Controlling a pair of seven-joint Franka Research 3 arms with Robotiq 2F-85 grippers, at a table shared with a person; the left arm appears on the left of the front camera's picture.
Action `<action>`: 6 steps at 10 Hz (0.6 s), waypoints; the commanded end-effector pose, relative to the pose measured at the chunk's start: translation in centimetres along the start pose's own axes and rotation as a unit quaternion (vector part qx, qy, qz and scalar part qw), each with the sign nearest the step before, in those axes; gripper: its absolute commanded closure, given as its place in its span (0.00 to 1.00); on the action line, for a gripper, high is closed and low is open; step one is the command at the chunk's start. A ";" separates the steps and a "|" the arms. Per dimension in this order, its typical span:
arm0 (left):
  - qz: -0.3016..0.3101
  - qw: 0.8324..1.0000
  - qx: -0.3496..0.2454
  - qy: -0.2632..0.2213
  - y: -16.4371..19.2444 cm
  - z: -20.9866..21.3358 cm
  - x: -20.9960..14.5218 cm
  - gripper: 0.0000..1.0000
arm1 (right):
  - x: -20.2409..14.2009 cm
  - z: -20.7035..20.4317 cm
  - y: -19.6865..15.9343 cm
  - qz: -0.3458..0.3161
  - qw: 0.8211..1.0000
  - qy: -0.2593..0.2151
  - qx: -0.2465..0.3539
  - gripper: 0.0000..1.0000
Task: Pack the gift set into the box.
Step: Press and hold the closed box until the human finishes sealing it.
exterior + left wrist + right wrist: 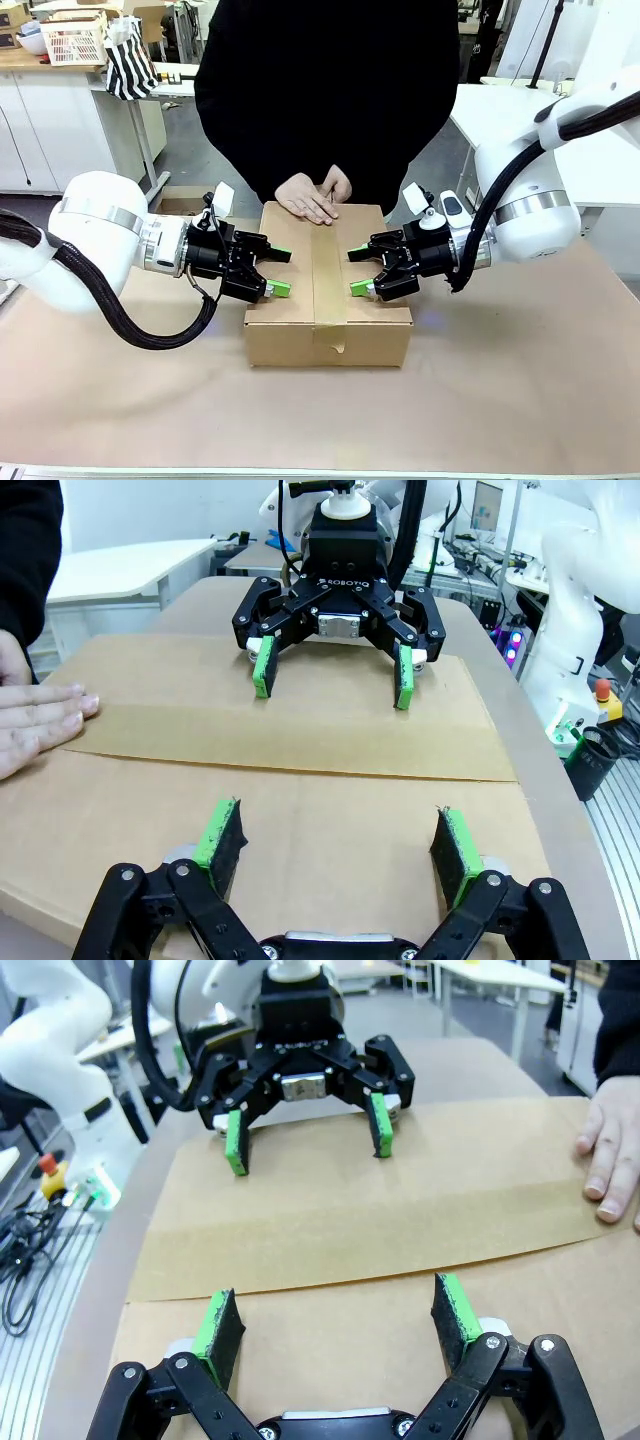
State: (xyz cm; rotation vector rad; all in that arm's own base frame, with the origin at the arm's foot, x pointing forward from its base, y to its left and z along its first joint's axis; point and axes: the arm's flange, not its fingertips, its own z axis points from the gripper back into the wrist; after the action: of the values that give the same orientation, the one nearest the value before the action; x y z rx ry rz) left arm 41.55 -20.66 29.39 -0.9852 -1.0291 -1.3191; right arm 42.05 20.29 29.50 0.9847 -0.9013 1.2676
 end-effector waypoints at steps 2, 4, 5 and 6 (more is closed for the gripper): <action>-0.005 1.000 0.000 0.003 -0.2 0.0 -0.2 0.00 | -0.4 -0.1 0.2 0.002 1.000 -0.002 -0.005 0.00; -0.005 1.000 0.000 0.003 -0.2 0.0 -0.2 0.00 | -0.4 -0.1 0.2 0.002 1.000 -0.002 -0.005 0.00; -0.005 1.000 0.000 0.003 -0.2 0.0 -0.2 0.00 | -0.4 -0.1 0.2 0.002 1.000 -0.002 -0.005 0.00; -0.005 1.000 0.000 0.003 -0.2 0.0 -0.2 0.00 | -0.4 -0.1 0.2 0.002 1.000 -0.002 -0.005 0.00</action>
State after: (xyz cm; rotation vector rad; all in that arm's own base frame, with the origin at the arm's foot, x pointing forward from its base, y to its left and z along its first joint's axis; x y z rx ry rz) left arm 41.55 -20.66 29.37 -0.9853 -1.0286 -1.3190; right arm 42.03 20.28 29.46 0.9849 -0.9004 1.2671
